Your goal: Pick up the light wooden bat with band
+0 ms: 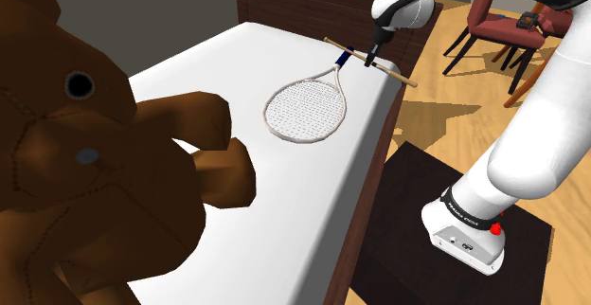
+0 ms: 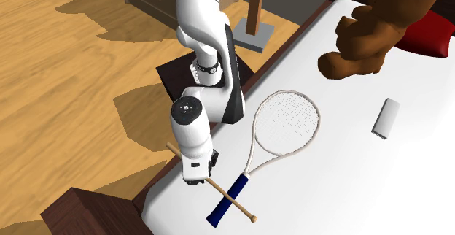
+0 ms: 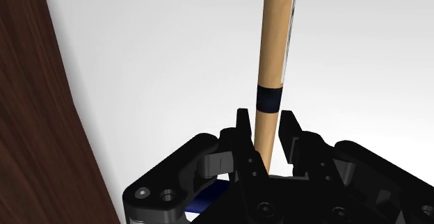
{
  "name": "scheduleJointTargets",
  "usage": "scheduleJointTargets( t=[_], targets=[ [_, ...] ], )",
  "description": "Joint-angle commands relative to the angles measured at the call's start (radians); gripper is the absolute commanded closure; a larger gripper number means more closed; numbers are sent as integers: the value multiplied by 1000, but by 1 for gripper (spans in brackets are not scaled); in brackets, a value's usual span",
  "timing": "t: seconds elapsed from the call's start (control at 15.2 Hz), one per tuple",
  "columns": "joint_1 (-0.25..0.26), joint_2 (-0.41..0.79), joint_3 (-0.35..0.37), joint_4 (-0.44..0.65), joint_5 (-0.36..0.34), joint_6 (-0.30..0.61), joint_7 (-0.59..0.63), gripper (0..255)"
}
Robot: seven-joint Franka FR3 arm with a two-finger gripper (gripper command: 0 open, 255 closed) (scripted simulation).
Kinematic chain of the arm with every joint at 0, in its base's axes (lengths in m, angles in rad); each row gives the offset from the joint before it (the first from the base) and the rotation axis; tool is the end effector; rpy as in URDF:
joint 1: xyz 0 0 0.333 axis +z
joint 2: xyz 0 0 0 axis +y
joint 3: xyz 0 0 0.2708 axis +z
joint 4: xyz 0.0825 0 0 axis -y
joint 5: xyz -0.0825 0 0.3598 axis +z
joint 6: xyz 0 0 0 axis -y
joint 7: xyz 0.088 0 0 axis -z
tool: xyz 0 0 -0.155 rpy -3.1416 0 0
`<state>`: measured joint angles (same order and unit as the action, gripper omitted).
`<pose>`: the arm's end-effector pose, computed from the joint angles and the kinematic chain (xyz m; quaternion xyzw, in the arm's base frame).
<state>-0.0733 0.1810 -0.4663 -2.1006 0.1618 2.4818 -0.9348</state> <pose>0.4952 -0.2915 0.2888 0.9830 0.1455 0.0934 0.0626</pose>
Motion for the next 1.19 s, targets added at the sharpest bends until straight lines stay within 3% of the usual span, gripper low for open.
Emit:
scheduleJointTargets(
  t=[0.0,0.2,1.12],
  targets=[
    [0,0,0,0,0,0,0,255],
    [0,-1,0,-2,0,2,0,255],
    [16,-98,-17,85,-82,-169,58,255]
  ],
)
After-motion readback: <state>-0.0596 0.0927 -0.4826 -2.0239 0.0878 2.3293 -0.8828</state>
